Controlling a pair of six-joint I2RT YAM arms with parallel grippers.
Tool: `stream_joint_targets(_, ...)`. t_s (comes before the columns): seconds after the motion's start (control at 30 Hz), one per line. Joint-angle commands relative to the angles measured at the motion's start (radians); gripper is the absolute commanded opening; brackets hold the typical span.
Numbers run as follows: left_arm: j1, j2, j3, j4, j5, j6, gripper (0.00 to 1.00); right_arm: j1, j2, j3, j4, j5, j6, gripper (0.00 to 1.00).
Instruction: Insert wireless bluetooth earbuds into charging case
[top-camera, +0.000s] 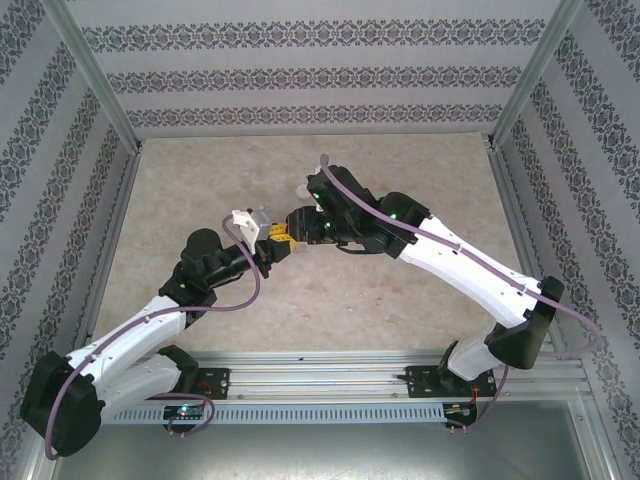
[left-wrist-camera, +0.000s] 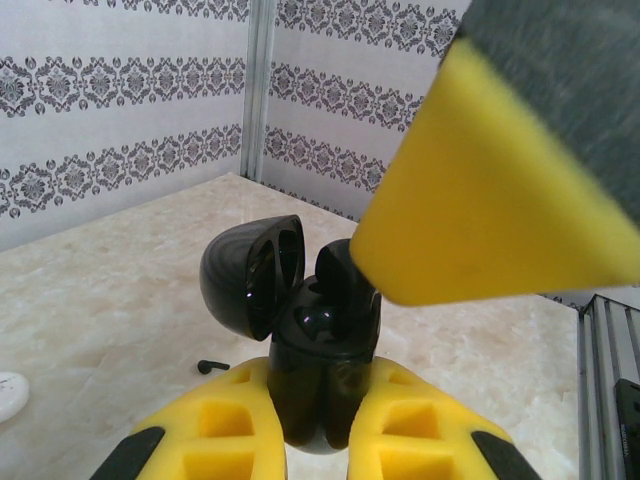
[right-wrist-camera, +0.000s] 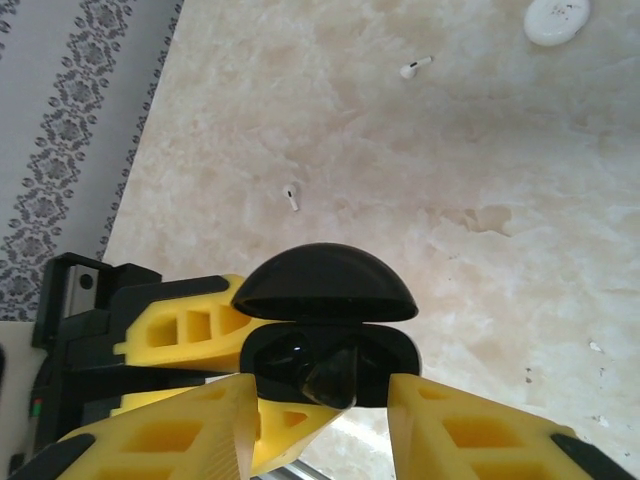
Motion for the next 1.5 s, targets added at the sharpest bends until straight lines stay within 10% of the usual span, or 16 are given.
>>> stream_joint_targets(0.0, -0.001, -0.025, 0.011, -0.001, 0.022, 0.027, 0.0, -0.015, 0.012, 0.033, -0.031, 0.006, -0.029, 0.38)
stream_joint_targets(1.47, -0.014, -0.028, 0.011, -0.021, 0.025, 0.02, 0.0, -0.017, 0.097, 0.138, -0.018, -0.099, -0.099, 0.4)
